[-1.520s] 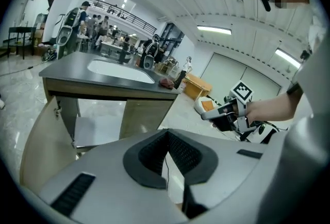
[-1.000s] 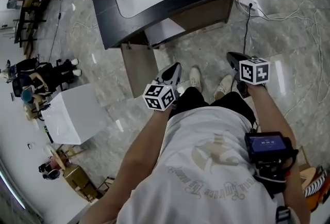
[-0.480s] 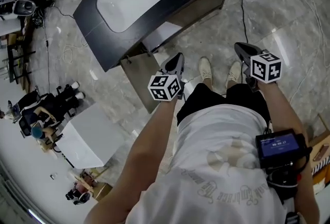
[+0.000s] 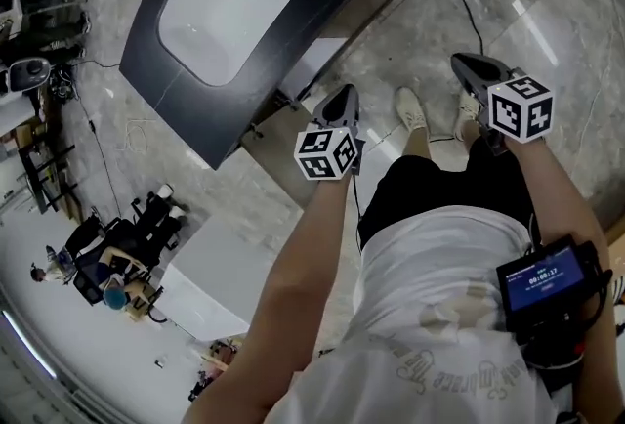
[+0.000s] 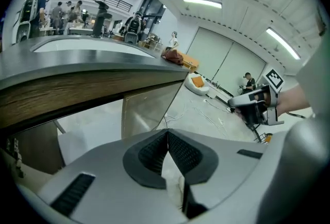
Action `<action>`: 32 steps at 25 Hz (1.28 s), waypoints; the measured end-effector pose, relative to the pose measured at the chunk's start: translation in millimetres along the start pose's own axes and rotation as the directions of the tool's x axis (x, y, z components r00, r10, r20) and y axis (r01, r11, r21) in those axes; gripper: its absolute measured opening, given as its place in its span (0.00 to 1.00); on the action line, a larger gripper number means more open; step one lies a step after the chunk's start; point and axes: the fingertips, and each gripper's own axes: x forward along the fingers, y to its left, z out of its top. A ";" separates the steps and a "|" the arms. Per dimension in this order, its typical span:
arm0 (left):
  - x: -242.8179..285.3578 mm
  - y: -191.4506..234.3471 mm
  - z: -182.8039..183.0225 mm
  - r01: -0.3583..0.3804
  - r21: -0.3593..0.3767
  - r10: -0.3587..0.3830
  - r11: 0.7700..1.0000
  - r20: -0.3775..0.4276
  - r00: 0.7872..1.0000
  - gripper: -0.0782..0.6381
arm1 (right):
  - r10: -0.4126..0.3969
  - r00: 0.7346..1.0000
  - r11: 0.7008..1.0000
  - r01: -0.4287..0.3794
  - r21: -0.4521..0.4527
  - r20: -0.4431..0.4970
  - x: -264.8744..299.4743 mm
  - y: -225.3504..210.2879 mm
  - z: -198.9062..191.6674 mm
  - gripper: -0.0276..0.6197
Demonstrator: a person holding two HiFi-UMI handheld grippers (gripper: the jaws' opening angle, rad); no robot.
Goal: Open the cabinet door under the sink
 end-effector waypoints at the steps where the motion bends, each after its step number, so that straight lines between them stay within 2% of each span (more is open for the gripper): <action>1: 4.8 -1.2 1.4 0.008 0.010 -0.008 1.000 -0.001 1.000 0.12 | 0.002 1.000 1.000 -0.002 0.001 0.000 -0.4 -0.6 1.3 0.07; 4: 13.8 5.7 4.6 0.001 -0.001 -0.001 1.000 0.016 1.000 0.12 | -0.004 1.000 1.000 0.004 0.011 -0.009 -4.1 -2.1 -3.3 0.07; 13: 30.8 34.2 15.5 -0.119 -0.039 0.123 0.992 0.086 0.989 0.13 | -0.063 0.998 0.994 0.062 0.093 0.007 -19.7 -28.0 -18.7 0.07; 18: 44.8 55.7 19.6 -0.162 -0.046 0.166 0.986 0.101 0.981 0.18 | -0.059 0.998 0.994 0.058 0.094 0.007 -13.2 -33.5 -22.9 0.07; 23: 56.1 73.0 26.3 -0.171 -0.036 0.174 0.985 0.099 0.980 0.27 | -0.074 0.997 0.992 0.076 0.098 -0.018 -14.8 -35.5 -26.7 0.07; 28: 62.1 83.9 34.5 -0.199 -0.033 0.202 0.979 0.119 0.972 0.27 | -0.104 0.993 0.987 0.109 0.121 -0.047 -25.9 -44.6 -42.1 0.07; 30: 68.2 89.5 34.8 -0.195 -0.028 0.197 0.980 0.131 0.972 0.28 | -0.111 0.993 0.984 0.117 0.135 -0.048 -23.5 -49.8 -47.9 0.07; 32: 75.1 88.4 36.1 -0.172 -0.025 0.174 0.985 0.141 0.975 0.33 | -0.118 0.992 0.981 0.124 0.148 -0.048 -24.0 -54.4 -51.8 0.07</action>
